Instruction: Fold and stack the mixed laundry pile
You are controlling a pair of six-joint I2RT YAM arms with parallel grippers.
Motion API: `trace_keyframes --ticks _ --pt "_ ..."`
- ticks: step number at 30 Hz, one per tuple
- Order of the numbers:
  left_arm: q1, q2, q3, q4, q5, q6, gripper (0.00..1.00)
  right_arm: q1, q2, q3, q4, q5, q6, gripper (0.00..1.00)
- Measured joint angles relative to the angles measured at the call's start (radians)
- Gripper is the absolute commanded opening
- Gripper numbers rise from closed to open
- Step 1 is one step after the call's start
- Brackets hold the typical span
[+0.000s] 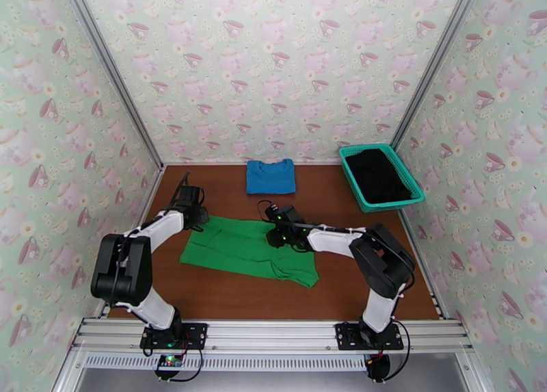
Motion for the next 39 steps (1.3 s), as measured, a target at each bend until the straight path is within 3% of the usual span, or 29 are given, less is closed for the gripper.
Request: trace_keyframes --ticks 1,3,6,7,9,11,18,27,30,33,35,39 --pt "0.000 -0.026 -0.015 -0.002 -0.007 -0.007 0.79 0.000 -0.029 -0.005 -0.010 0.010 0.003 0.36" --pt "0.000 -0.089 -0.035 -0.002 -0.020 -0.027 0.84 -0.001 -0.083 -0.004 -0.018 0.030 0.004 0.37" --pt "0.000 -0.190 -0.038 -0.003 -0.031 -0.045 0.73 -0.002 -0.131 0.039 -0.050 0.040 0.004 0.33" --pt "0.000 -0.207 -0.034 -0.004 -0.032 -0.050 0.61 -0.002 -0.129 0.062 -0.056 0.040 0.005 0.31" --pt "0.000 -0.210 -0.008 -0.012 -0.029 -0.062 0.18 -0.002 -0.103 0.124 -0.067 0.031 0.013 0.27" --pt "0.000 -0.168 0.025 -0.022 -0.018 -0.067 0.00 -0.002 -0.052 0.183 -0.067 0.018 0.026 0.23" --pt "-0.005 0.089 0.124 -0.050 0.053 -0.086 0.00 -0.002 0.124 0.228 -0.063 -0.050 0.084 0.15" --pt "-0.010 0.118 0.123 -0.062 0.068 -0.097 0.02 0.014 0.087 0.010 0.029 -0.083 0.156 0.16" --pt "-0.010 0.093 0.111 -0.062 0.068 -0.099 0.19 0.018 0.025 -0.061 0.031 -0.068 0.177 0.26" --pt "-0.012 0.024 0.094 -0.074 0.068 -0.106 0.52 0.019 -0.035 -0.078 -0.025 -0.015 0.186 0.37" --pt "-0.012 -0.041 0.093 -0.086 0.064 -0.110 0.66 0.020 -0.091 -0.077 -0.076 0.031 0.189 0.40" --pt "-0.012 -0.185 0.106 -0.138 0.040 -0.110 0.68 0.010 -0.211 -0.061 -0.208 0.115 0.198 0.40"
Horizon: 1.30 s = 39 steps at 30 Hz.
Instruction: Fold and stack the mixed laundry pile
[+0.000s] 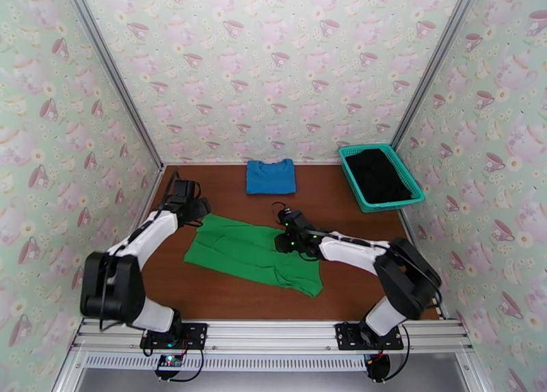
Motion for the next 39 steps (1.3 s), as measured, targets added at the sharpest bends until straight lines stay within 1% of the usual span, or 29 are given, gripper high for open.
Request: trace_keyframes --ticks 3,4,5,7,12,15,19,23,26,29,34,39 --pt "0.000 -0.070 0.041 -0.064 -0.024 -0.001 0.69 -0.029 -0.055 0.002 -0.089 0.040 0.007 0.35" --pt "0.000 -0.085 0.053 -0.082 -0.029 -0.002 0.74 -0.044 -0.057 0.000 -0.117 0.045 0.008 0.33" --pt "0.000 -0.098 0.062 -0.096 -0.030 0.000 0.77 -0.060 -0.056 -0.007 -0.138 0.048 0.007 0.32" --pt "0.000 -0.117 0.067 -0.118 -0.029 -0.008 0.80 -0.084 -0.048 -0.027 -0.173 0.048 0.008 0.31" --pt "0.000 -0.142 0.067 -0.173 -0.025 -0.023 0.84 -0.135 0.026 -0.063 -0.210 0.040 0.007 0.30" --pt "0.000 -0.160 0.067 -0.202 -0.019 -0.028 0.84 -0.161 0.085 -0.027 -0.208 0.031 0.001 0.29" --pt "-0.007 -0.200 0.068 -0.244 0.007 -0.046 0.84 -0.202 0.200 0.093 -0.201 0.013 -0.020 0.29" --pt "-0.057 -0.259 0.067 -0.286 0.022 -0.064 0.84 -0.253 0.309 0.236 -0.213 -0.010 -0.048 0.29" --pt "-0.089 -0.292 0.053 -0.312 0.038 -0.077 0.84 -0.304 0.384 0.348 -0.253 -0.043 -0.073 0.29" --pt "-0.101 -0.311 0.005 -0.333 0.050 -0.091 0.84 -0.364 0.467 0.480 -0.313 -0.084 -0.093 0.30" --pt "-0.128 -0.340 -0.127 -0.359 0.065 -0.124 0.84 -0.484 0.584 0.692 -0.411 -0.134 -0.116 0.31" --pt "-0.138 -0.339 -0.180 -0.361 0.080 -0.140 0.85 -0.594 0.650 0.851 -0.471 -0.147 -0.145 0.33"
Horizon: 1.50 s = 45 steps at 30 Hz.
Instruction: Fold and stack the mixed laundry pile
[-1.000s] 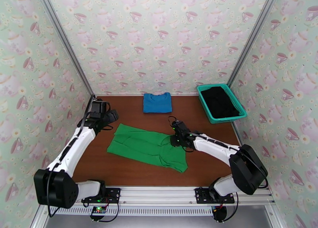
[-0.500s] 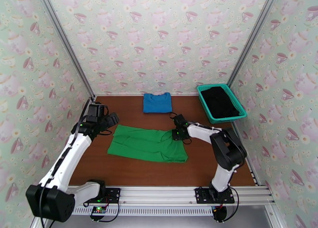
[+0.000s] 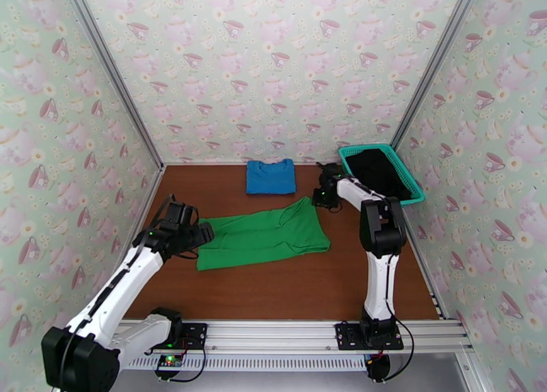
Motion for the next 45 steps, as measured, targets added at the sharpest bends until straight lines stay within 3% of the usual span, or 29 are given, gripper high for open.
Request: trace_keyframes --ticks 4,9,11,15,19,25,29,32,37,45 --pt "0.003 0.058 0.003 0.021 -0.003 0.000 0.84 -0.038 -0.023 -0.003 -0.003 0.002 -0.042 0.36" --pt "0.085 0.255 0.076 0.042 -0.004 0.016 0.80 0.051 -0.286 -0.309 0.064 0.004 -0.075 0.40" --pt "0.132 0.341 0.127 0.054 0.005 0.027 0.79 0.138 -0.427 -0.418 0.085 0.010 -0.080 0.43" --pt "0.185 0.508 0.232 0.109 0.022 0.051 0.78 0.423 -0.682 -0.554 0.153 0.038 -0.076 0.45" --pt "0.189 0.649 0.298 0.152 0.050 0.069 0.76 0.686 -0.735 -0.579 0.198 0.082 -0.058 0.46" --pt "0.188 0.780 0.318 0.193 0.095 0.086 0.70 0.976 -0.489 -0.431 0.189 0.174 -0.052 0.48" --pt "0.188 0.793 0.327 0.204 0.117 0.098 0.50 1.070 -0.271 -0.243 0.180 0.187 -0.106 0.49" --pt "0.185 0.803 0.327 0.213 0.124 0.103 0.34 1.104 -0.134 -0.106 0.175 0.172 -0.186 0.50" --pt "0.180 0.803 0.316 0.235 0.142 0.108 0.17 1.115 0.023 0.067 0.161 0.137 -0.319 0.51" --pt "0.179 0.795 0.299 0.261 0.150 0.106 0.16 1.112 0.278 0.399 0.053 0.105 -0.414 0.52"
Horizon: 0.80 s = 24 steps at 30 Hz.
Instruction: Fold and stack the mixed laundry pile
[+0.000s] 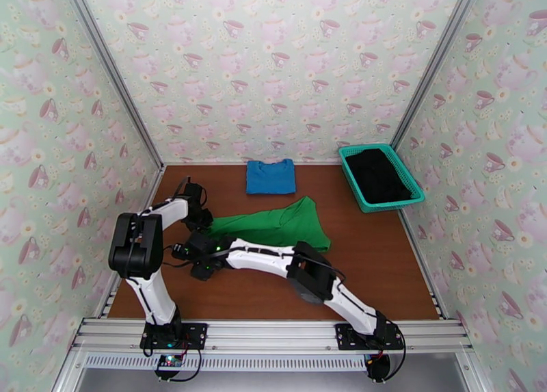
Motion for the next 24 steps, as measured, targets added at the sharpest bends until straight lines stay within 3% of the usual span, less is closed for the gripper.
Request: trace_keyframes --ticks 7,10,13,20,24 --pt "0.000 -0.008 -0.013 0.014 0.006 0.000 0.13 -0.014 0.156 0.238 -0.129 -0.018 0.018 0.46" --pt "0.000 -0.013 -0.018 0.019 0.011 0.006 0.00 -0.025 0.173 0.268 -0.143 -0.021 0.049 0.27" --pt "-0.001 -0.019 -0.031 0.034 0.016 0.004 0.00 -0.041 0.176 0.271 -0.143 -0.029 0.077 0.00" --pt "-0.002 -0.060 -0.082 0.057 0.019 0.000 0.00 -0.050 0.169 0.260 -0.126 -0.048 0.129 0.00" --pt "-0.008 -0.116 -0.095 0.011 0.022 -0.011 0.00 -0.050 0.105 0.146 -0.063 -0.024 0.180 0.00"
